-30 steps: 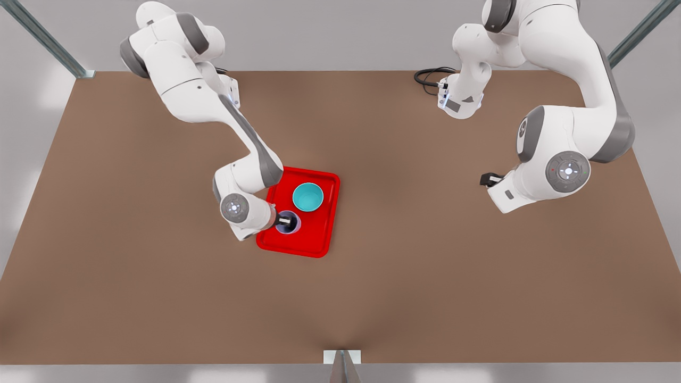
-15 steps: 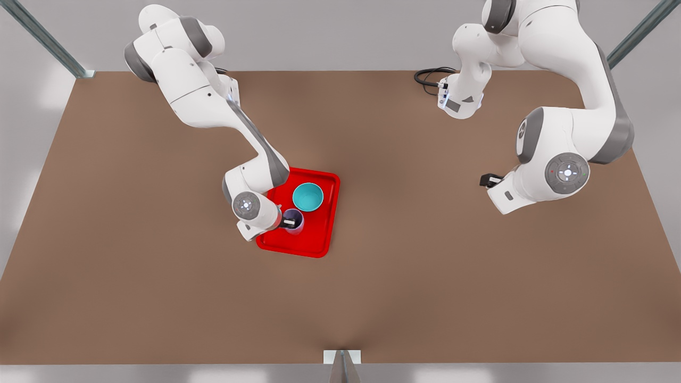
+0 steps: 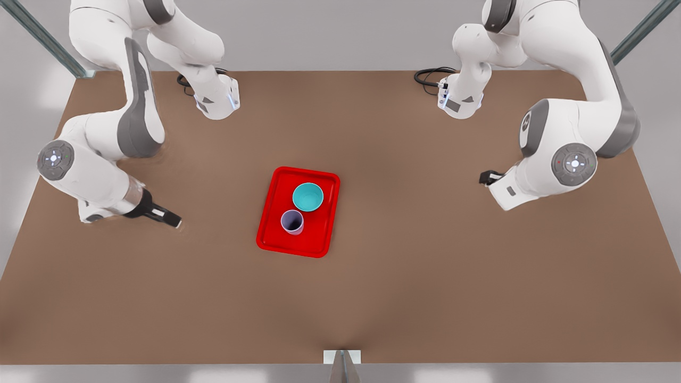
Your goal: Place the bowl on the tray with the left arm and the cup on the tray with the right arm
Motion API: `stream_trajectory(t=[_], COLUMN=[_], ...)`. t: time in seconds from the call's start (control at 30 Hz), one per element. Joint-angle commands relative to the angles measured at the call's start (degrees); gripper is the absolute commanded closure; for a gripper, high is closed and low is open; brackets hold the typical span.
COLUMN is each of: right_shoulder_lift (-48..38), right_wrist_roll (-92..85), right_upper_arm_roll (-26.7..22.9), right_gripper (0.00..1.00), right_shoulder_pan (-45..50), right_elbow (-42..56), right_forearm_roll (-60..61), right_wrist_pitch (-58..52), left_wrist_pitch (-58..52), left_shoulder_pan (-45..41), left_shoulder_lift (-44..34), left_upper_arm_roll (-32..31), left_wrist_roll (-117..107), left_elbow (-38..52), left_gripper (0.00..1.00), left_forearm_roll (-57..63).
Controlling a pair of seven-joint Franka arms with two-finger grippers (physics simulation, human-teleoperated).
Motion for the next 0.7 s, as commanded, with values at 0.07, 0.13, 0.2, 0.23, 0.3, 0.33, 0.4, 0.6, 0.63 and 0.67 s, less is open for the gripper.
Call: stream_trajectory(t=[0.07, 0.13, 0.2, 0.23, 0.3, 0.33, 0.4, 0.6, 0.63, 0.67], right_shoulder_lift=[-8.61, -11.34, -6.15, -6.58, -6.94, -7.11, -7.2, -7.2, -6.85, -6.06], right_wrist_roll=[-13.01, -17.23, -18.11, -18.29, -18.11, -17.94, -17.24, -13.89, -13.89, -13.98], right_upper_arm_roll=[-8.65, -11.73, -11.64, -11.47, -11.82, -12.25, -12.52, -11.47, -11.47, -11.47], right_gripper=[0.0, 0.0, 0.0, 0.0, 0.0, 0.0, 0.0, 0.0, 0.0, 0.0], right_shoulder_pan=[1.38, 1.29, 1.11, 1.2, 1.72, 1.81, 1.72, 1.99, 1.81, 1.73], right_elbow=[-2.29, -4.67, -0.01, -0.79, -2.56, -3.43, -3.96, -3.61, -3.26, -2.38], right_forearm_roll=[0.13, 1.54, 1.19, -0.47, -1.97, -2.59, -2.77, -2.86, -2.77, -2.68], right_wrist_pitch=[-9.79, -10.85, -11.37, -10.76, -8.74, -7.78, -7.15, -5.66, -5.66, -5.31], left_wrist_pitch=[4.75, 4.75, 4.66, 4.66, 4.66, 4.67, 4.66, 4.32, 4.14, 4.14], left_shoulder_pan=[0.62, 0.62, 0.62, 0.62, 0.62, 0.62, 0.62, 0.62, 0.62, 0.62], left_shoulder_lift=[-2.87, -2.7, -2.52, -2.43, -2.35, -2.35, -2.17, -0.94, -0.41, -0.32], left_upper_arm_roll=[-0.61, -0.61, -0.61, -0.61, -0.61, -0.61, -0.61, -0.52, -0.52, -0.52], left_wrist_roll=[0.28, 0.19, 0.11, 0.19, 0.11, 0.11, 0.11, 0.11, 0.02, 0.02], left_elbow=[-3.43, -3.43, -3.43, -3.43, -3.43, -3.43, -3.43, -2.99, -2.73, -2.81], left_gripper=[0.0, 0.0, 0.0, 0.0, 0.0, 0.0, 0.0, 0.0, 0.0, 0.0], left_forearm_roll=[-0.02, -0.11, -0.11, -0.11, -0.11, -0.11, -0.11, -0.11, -0.11, -0.11])
